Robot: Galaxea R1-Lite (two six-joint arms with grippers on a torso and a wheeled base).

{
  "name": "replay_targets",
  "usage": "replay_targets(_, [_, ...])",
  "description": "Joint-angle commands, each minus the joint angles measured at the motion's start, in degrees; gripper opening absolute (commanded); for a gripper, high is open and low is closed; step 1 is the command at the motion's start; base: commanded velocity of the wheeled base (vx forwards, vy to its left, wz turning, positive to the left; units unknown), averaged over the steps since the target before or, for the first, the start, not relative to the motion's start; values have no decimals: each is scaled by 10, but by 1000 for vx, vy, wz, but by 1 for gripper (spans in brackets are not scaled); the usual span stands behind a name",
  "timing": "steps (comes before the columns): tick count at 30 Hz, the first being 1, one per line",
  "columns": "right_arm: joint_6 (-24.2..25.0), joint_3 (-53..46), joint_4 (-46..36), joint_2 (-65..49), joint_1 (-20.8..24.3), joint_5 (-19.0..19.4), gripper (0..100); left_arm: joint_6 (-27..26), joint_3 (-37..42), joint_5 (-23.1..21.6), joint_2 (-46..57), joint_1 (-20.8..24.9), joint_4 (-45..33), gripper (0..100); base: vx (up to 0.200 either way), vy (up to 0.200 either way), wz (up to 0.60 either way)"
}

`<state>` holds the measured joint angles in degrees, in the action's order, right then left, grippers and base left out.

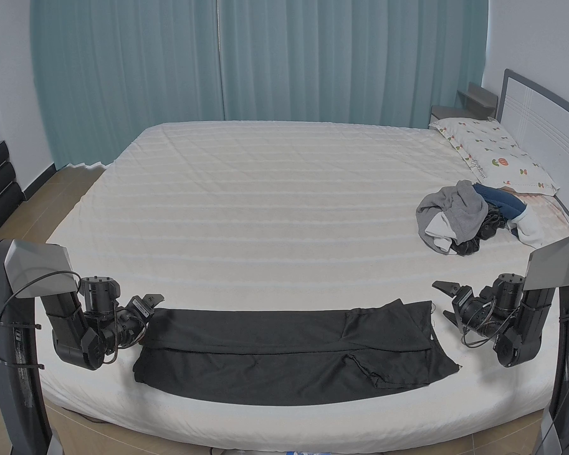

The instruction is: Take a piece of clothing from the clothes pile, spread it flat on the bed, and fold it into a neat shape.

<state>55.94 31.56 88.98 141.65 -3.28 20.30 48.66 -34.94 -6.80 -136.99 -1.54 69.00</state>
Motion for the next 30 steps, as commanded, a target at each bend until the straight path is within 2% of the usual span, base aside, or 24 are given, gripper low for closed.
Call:
replay_targets(1, [0, 1, 4, -9, -11, 2, 100, 1, 7, -1, 4, -5, 1, 100, 0, 0, 0])
replay_targets(4, [1, 2, 4, -8, -11, 3, 100, -1, 10, -1, 4, -3, 2, 100, 0, 0, 0])
replay_targets(10, [0, 1, 4, -7, -11, 6, 100, -1, 27, -2, 2, -3, 29, 100, -200, 0, 0])
replay_targets(17, [0, 1, 4, -7, -10, 5, 100, -7, 51, -2, -3, 0, 76, 100, 0, 0, 0])
replay_targets(26, [0, 3, 4, -5, -9, 5, 100, -80, 50, -2, -29, 17, 94, 100, 0, 0, 0])
replay_targets(30, [0, 3, 4, -5, -9, 5, 100, -87, 42, -2, -34, 31, 94, 100, 0, 0, 0])
